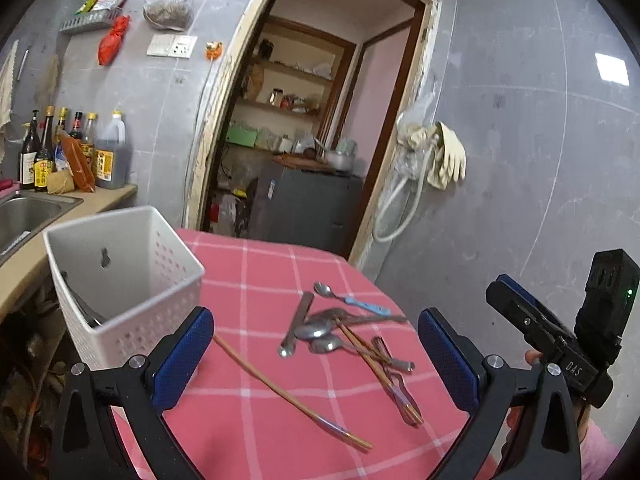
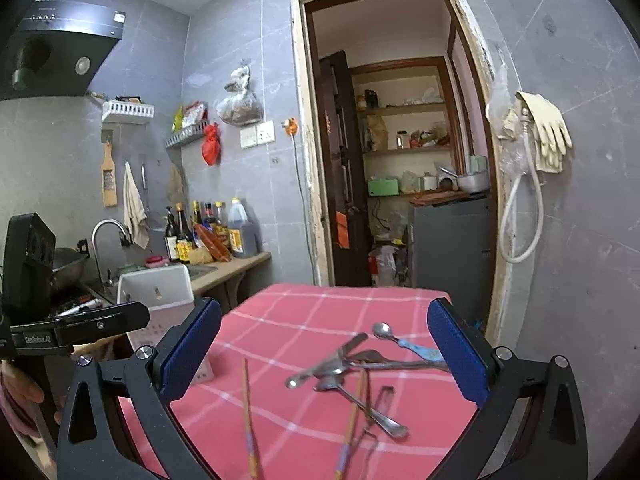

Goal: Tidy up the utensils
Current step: 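Move both grippers back over the utensil pile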

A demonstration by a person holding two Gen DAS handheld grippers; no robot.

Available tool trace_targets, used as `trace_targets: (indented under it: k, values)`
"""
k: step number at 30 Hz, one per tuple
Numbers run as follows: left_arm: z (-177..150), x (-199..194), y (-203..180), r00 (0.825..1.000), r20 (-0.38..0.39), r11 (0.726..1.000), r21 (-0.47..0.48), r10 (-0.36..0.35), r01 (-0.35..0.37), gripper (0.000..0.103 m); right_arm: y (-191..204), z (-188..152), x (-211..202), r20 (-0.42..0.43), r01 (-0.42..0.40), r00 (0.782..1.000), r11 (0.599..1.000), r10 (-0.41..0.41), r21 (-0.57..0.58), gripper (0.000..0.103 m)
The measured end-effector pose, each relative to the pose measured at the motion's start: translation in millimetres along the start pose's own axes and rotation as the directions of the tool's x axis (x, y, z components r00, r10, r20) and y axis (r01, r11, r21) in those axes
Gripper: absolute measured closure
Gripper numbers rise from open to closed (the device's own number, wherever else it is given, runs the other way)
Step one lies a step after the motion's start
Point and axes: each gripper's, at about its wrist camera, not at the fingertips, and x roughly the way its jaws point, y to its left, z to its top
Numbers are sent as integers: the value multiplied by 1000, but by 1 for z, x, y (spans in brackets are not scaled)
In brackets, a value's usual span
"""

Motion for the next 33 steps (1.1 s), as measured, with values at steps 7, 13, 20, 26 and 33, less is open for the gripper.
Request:
trace_targets:
  k: [7, 13, 20, 26, 33]
  values:
    - [-16, 24, -10, 991, -132, 1000, -24, 5, -8, 0, -28, -12, 8, -98, -15, 995, 999, 18, 37, 2]
    - [-28, 51, -8, 969, -245, 998, -56, 2, -17, 0, -50, -28, 22, -181, -28, 983, 996, 43, 82, 2]
    - [-41, 78, -11, 940, -340, 998, -56, -2, -18, 1, -67, -48, 52, -322, -38, 944, 992, 74, 117, 24]
    - [-54, 102, -10, 905, -425, 997, -78, -13, -22, 8, -76, -71, 76, -434, -22, 897, 990, 80, 138, 43]
    - [-65, 122, -3, 869, -494, 990, -137, -37, -35, 15, -80, -96, 97, -523, -14, 848, 990, 87, 141, 50]
